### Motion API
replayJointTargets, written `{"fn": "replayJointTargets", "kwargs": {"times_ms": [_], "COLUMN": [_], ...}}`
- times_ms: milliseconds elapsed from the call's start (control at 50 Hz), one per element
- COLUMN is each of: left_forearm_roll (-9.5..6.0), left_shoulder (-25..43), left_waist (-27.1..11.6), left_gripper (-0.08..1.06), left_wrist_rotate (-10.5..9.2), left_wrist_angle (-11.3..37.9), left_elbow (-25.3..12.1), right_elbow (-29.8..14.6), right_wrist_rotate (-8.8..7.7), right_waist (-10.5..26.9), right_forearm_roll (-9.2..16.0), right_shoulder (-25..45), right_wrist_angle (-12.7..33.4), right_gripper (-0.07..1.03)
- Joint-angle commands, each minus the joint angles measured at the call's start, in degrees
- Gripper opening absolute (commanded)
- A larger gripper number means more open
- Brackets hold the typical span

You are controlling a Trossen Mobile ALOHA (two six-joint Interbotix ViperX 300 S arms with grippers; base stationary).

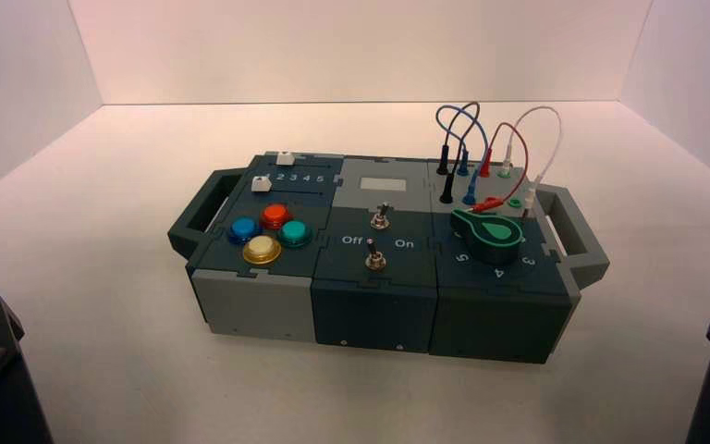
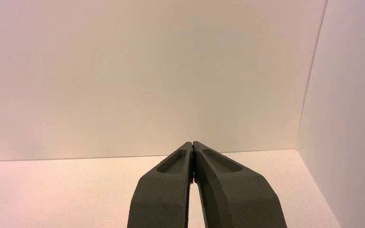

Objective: Rotate the box clockwise.

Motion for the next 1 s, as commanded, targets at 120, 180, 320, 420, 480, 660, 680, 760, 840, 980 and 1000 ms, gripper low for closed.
{"fn": "replayJointTargets", "kwargs": {"times_ms": [120, 180, 320, 420, 480, 660, 680, 760, 840, 980, 1000], "left_forearm_roll": [0.09, 0.18, 0.09, -0.09, -0.18, -0.53, -0.53, -0.7, -1.23, -1.41, -1.58], "left_shoulder": [-0.18, -0.18, -0.18, 0.09, 0.44, 2.02, 2.11, 2.37, 2.46, 2.55, 2.55], "left_waist": [0.26, 0.26, 0.26, 0.0, -0.88, -6.86, -7.56, -10.02, -12.66, -16.61, -17.23], "left_gripper": [-0.03, -0.03, -0.03, -0.03, -0.03, -0.03, -0.03, -0.03, -0.03, -0.03, -0.03], "left_wrist_rotate": [0.18, 0.18, 0.18, 0.0, -0.09, -0.53, -0.7, -1.49, -2.99, -4.31, -4.57], "left_wrist_angle": [-0.18, -0.18, -0.09, 1.58, 3.78, 10.46, 11.34, 14.24, 17.93, 23.38, 24.43], "left_elbow": [-0.79, -0.79, -0.79, -0.7, -0.79, -1.14, -1.23, -1.23, -1.23, -0.88, -0.79], "right_elbow": [-1.41, -1.41, -1.41, -1.58, -1.76, -2.11, -2.11, -2.9, -4.83, -7.56, -8.0], "right_wrist_rotate": [0.18, 0.09, 0.18, 0.18, 0.18, 0.18, 0.18, 0.18, 0.09, -0.09, -0.09], "right_waist": [0.09, 0.09, 0.26, 0.79, 1.23, 1.32, 1.32, 1.32, 1.32, 1.41, 1.41], "right_forearm_roll": [0.09, 0.09, 0.09, 0.09, 0.09, 0.09, 0.09, 0.09, 0.0, -0.18, -0.18], "right_shoulder": [-0.09, -0.09, -0.18, -0.18, 0.0, 0.7, 0.7, 1.32, 3.08, 6.33, 6.77], "right_wrist_angle": [-0.18, -0.18, -0.18, 0.7, 1.49, 3.16, 3.34, 4.57, 7.91, 12.22, 12.83], "right_gripper": [-0.02, -0.02, -0.02, -0.02, -0.02, -0.02, -0.02, -0.02, -0.02, -0.02, -0.02]}}
